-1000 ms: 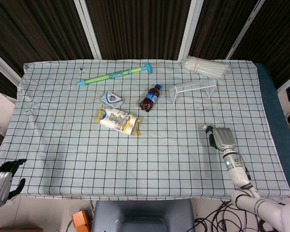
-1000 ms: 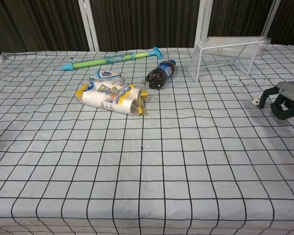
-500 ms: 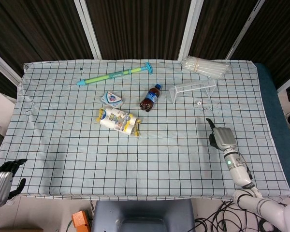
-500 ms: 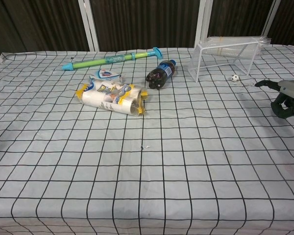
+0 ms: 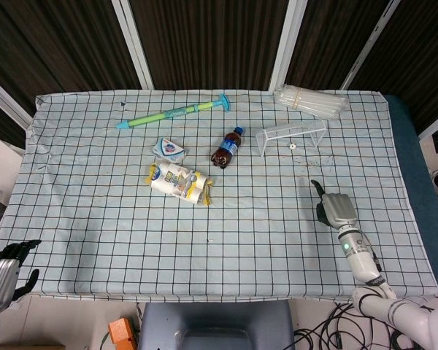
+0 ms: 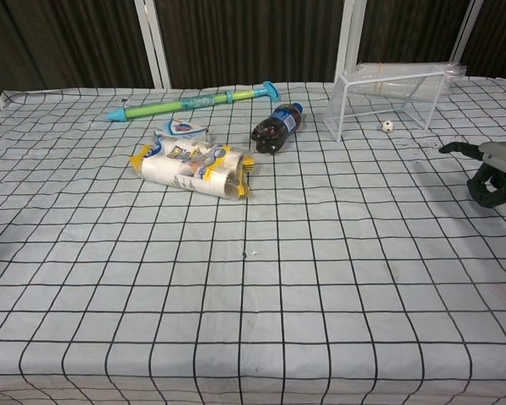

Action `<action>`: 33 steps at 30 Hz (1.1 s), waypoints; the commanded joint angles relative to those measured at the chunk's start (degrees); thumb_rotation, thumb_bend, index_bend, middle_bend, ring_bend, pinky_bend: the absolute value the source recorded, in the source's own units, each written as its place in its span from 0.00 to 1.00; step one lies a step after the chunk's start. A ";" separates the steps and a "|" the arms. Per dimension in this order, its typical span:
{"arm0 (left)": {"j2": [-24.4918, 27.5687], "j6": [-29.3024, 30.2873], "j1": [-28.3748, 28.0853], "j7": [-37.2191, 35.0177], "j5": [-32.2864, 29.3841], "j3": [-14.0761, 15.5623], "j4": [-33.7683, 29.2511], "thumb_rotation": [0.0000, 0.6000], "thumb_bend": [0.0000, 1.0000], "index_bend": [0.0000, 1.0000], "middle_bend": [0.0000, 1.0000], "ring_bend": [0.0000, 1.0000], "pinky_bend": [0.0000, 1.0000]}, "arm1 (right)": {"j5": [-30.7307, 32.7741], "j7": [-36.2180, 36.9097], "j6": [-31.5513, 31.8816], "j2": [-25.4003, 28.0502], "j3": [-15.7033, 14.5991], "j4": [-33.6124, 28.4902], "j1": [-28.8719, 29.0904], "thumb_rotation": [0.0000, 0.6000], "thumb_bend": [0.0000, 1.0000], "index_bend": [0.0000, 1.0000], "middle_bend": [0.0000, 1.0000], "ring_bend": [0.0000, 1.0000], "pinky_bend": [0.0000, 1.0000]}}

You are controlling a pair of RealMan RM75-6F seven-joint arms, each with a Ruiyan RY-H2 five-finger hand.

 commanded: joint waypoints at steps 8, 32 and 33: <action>0.02 0.19 0.03 0.04 0.32 0.07 -0.11 1.00 0.39 0.25 0.30 0.26 0.43 | -1.09 0.58 1.86 1.95 -0.48 -2.10 -0.97 1.00 0.79 0.00 0.91 1.00 0.93; 0.47 1.43 0.75 -0.02 0.45 0.10 -0.40 1.00 0.39 0.25 0.30 0.26 0.43 | -2.13 -17.79 29.91 16.20 -2.92 -32.78 -16.62 1.00 0.59 0.48 0.75 0.78 0.74; 0.50 1.47 0.81 0.04 0.44 0.13 -0.45 1.00 0.39 0.25 0.30 0.26 0.43 | -1.71 -19.18 30.56 17.32 -3.33 -34.77 -17.44 1.00 0.56 0.48 0.71 0.73 0.71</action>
